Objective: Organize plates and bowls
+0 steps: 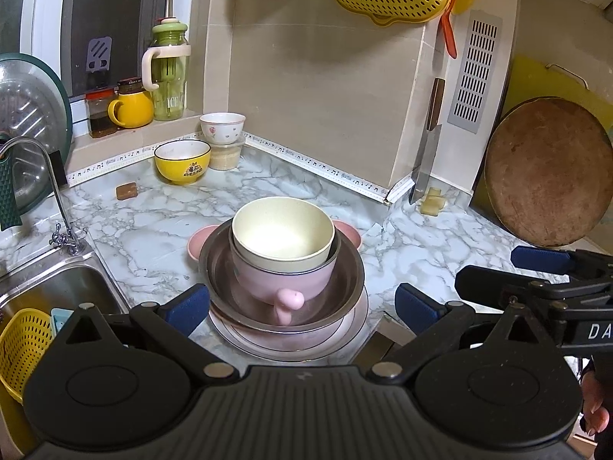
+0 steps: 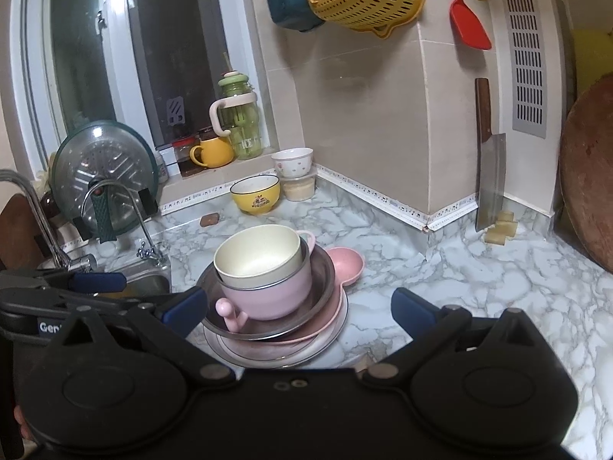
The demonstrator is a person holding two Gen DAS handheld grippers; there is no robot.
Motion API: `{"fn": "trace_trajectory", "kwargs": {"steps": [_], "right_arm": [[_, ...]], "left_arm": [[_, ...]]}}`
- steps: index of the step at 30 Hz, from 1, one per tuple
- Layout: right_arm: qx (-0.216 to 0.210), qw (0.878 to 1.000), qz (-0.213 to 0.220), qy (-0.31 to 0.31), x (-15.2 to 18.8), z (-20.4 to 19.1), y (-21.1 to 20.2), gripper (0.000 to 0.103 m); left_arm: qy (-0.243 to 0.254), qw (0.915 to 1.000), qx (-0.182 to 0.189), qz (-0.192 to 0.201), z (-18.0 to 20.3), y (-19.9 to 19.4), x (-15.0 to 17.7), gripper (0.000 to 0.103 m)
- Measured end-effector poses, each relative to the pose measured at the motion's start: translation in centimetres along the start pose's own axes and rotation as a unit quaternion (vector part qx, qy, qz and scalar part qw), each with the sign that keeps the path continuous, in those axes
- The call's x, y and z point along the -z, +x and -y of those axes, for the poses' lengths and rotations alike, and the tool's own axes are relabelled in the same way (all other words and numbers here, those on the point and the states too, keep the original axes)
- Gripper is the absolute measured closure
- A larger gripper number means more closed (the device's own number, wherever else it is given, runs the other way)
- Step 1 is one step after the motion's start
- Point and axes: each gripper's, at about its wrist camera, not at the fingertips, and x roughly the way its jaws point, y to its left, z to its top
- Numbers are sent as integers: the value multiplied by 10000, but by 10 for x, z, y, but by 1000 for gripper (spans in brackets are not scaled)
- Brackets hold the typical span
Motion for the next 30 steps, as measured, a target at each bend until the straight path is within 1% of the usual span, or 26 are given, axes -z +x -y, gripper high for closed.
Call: {"fn": "trace_trajectory", "kwargs": {"steps": [6,13,30], "right_arm": [[14,9999,-102,63,-4,0,-3,0],[-22,9999,-145,81,-11,-1,-5,0],[-25,9999,-138,14,-17,-7,-3,0]], "left_arm": [[-117,9998,111,-78,-2,-4,-9,0],[-102,9999,99,32,-2,-8,-17,0],[-157,9997,132,88,-8,-9,-20,0]]}}
